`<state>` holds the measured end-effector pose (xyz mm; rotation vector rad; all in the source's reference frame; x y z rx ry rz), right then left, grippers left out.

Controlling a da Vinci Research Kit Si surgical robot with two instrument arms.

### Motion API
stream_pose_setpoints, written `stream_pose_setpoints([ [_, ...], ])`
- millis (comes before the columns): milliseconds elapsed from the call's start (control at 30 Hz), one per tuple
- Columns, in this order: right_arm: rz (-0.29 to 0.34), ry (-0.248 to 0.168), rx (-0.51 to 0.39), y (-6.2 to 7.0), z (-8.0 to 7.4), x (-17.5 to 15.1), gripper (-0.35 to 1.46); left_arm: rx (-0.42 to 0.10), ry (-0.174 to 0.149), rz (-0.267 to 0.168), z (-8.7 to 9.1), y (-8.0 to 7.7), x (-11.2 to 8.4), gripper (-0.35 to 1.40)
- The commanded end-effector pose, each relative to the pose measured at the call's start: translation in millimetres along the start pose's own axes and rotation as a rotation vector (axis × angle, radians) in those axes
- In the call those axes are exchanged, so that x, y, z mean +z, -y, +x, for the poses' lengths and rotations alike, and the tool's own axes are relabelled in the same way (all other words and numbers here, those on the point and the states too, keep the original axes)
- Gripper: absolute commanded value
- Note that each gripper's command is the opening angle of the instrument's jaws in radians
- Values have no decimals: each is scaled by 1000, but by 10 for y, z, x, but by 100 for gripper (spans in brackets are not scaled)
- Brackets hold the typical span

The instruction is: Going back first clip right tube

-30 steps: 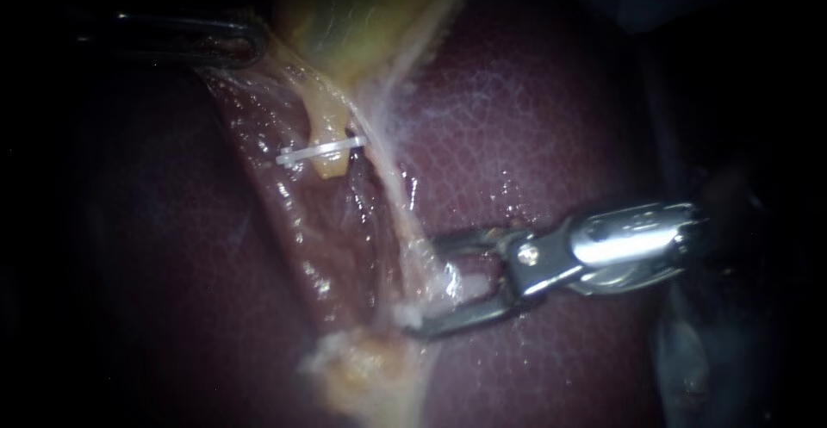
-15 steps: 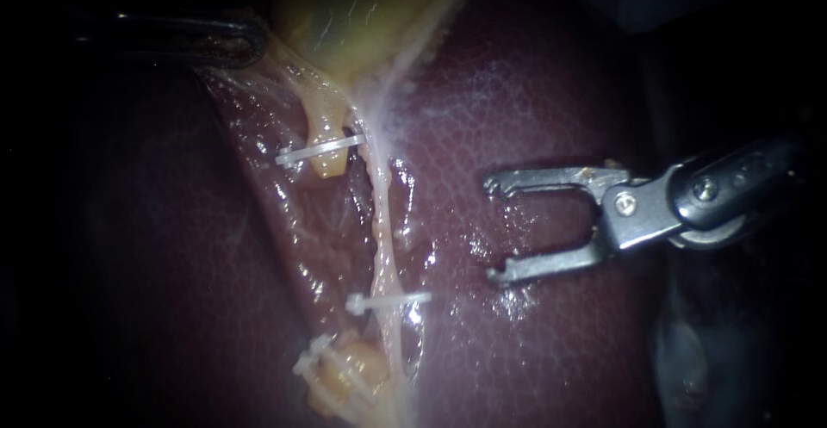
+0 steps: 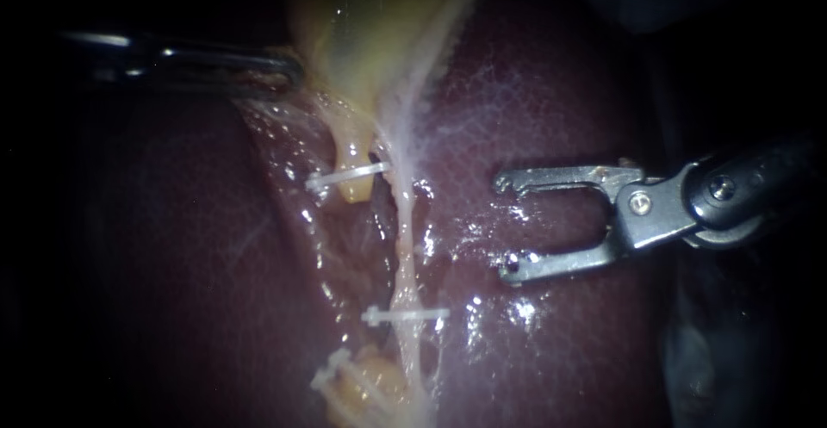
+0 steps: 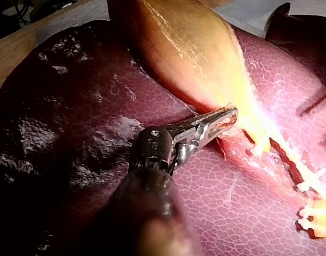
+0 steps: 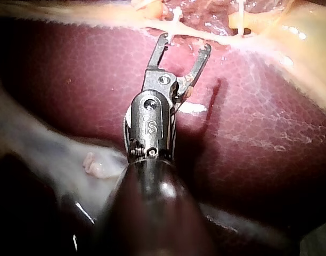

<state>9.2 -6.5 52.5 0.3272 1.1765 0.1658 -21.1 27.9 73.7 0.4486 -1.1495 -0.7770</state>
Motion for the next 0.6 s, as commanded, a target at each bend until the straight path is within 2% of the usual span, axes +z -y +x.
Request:
stream_pose_setpoints([
  [33,0,0,0,0,0,-1,50,-6,-5,6,3,-1,4,-35],
  [167,-1,0,0,0,-1,-2,50,-8,-6,11,7,-3,12,-35],
  [500,-3,1,-5,1,-1,-1,50,-8,-7,15,5,-4,6,-35],
  [600,-2,0,41,2,-3,1,50,-9,-8,18,4,-5,3,-35],
])
